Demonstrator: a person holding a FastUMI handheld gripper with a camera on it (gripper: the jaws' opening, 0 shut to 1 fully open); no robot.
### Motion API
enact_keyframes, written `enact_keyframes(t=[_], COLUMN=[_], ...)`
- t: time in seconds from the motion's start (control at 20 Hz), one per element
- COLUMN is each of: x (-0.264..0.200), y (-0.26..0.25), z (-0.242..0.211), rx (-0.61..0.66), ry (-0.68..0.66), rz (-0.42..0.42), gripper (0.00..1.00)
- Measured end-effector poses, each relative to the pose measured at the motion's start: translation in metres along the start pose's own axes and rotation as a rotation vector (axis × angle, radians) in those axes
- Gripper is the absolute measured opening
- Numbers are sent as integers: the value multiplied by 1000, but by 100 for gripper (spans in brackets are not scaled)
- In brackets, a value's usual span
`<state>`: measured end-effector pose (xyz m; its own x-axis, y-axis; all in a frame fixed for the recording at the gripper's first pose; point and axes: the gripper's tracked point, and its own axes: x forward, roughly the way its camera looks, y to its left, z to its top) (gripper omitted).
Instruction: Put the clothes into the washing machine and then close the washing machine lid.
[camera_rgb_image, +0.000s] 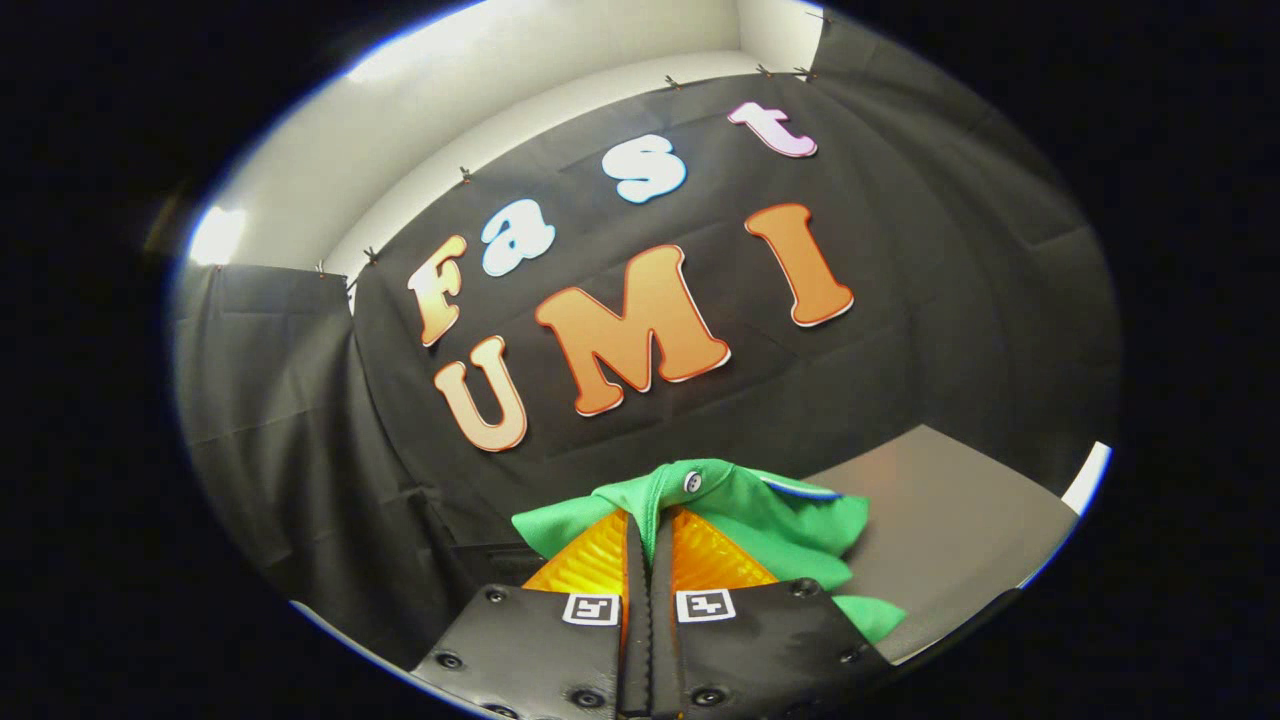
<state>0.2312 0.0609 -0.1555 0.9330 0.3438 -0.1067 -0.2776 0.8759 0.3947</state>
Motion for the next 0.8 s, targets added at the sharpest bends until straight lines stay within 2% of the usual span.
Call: enact_keyframes(t=[0.2, 0.45, 0.8], x=[-6, 0, 39], y=[53, 139, 267], z=[12, 36, 18], rx=[-69, -109, -138], ry=[-29, -56, -35], rz=[62, 190, 353], gripper=[8, 7, 7])
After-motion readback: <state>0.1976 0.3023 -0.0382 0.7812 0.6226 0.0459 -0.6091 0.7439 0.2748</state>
